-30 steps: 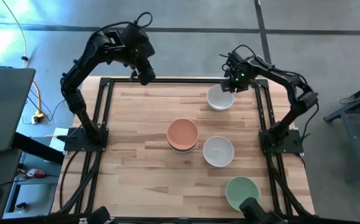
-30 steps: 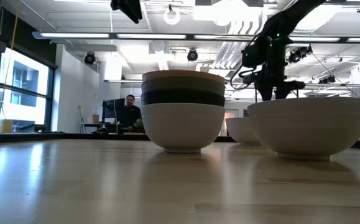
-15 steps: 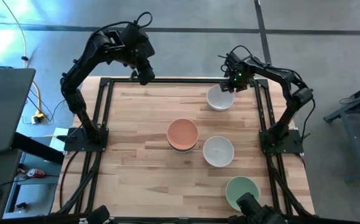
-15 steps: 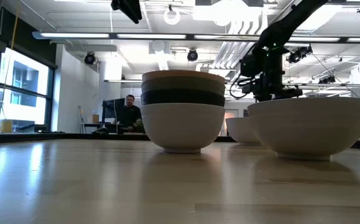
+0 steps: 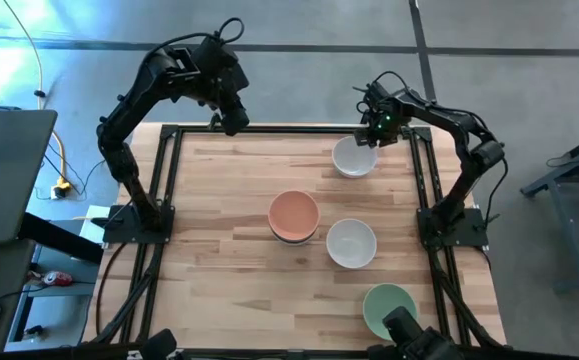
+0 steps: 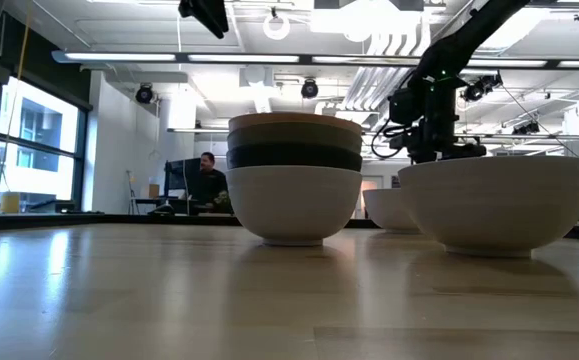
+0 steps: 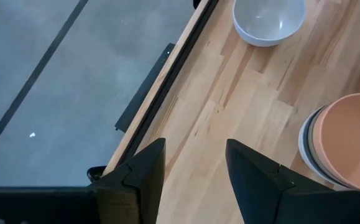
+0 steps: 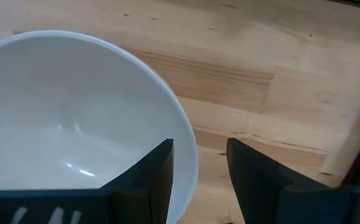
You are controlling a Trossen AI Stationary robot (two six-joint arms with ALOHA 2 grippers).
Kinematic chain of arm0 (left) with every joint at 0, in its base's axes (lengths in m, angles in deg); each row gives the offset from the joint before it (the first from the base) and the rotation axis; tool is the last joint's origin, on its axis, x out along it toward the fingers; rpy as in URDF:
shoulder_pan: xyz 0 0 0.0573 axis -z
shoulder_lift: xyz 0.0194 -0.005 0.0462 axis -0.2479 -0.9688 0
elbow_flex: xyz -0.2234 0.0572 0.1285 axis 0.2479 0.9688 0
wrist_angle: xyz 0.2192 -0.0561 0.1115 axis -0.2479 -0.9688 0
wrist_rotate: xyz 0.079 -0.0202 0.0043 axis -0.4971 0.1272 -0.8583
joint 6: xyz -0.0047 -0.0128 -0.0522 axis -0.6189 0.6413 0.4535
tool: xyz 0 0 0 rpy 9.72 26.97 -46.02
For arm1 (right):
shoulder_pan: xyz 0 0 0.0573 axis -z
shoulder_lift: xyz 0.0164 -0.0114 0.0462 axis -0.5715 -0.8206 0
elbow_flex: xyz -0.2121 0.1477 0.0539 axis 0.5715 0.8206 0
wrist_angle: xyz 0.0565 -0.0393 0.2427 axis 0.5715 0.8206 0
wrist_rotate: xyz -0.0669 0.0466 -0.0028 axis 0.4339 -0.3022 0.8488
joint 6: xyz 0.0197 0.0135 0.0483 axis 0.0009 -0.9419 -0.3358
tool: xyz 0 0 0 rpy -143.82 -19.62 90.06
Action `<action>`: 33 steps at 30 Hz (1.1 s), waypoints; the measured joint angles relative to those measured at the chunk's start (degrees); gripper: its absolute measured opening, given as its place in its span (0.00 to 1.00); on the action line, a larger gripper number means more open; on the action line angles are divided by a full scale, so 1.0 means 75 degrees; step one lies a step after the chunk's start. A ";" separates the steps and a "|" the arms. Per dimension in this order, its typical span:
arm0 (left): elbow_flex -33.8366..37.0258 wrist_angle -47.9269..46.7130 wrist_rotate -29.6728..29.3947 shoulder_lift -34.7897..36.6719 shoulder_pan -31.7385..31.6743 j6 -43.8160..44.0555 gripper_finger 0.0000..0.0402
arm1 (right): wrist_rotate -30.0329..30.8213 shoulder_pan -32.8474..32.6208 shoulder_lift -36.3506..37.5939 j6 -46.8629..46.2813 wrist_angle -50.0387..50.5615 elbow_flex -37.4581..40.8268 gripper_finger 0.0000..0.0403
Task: Nest bowls inside each other
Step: Stack the top white bowl on the light orange bowl
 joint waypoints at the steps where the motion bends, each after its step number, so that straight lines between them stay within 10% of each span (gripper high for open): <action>1: 0.0000 0.0000 0.0000 0.0000 -0.0002 0.0000 0.39 | -0.0054 0.0000 0.0001 0.0000 0.0003 0.0000 0.35; 33: 0.0003 0.0000 0.0024 0.0000 0.0003 0.0064 0.39 | -0.0226 -0.0463 0.0013 -0.0206 -0.0456 0.0997 0.35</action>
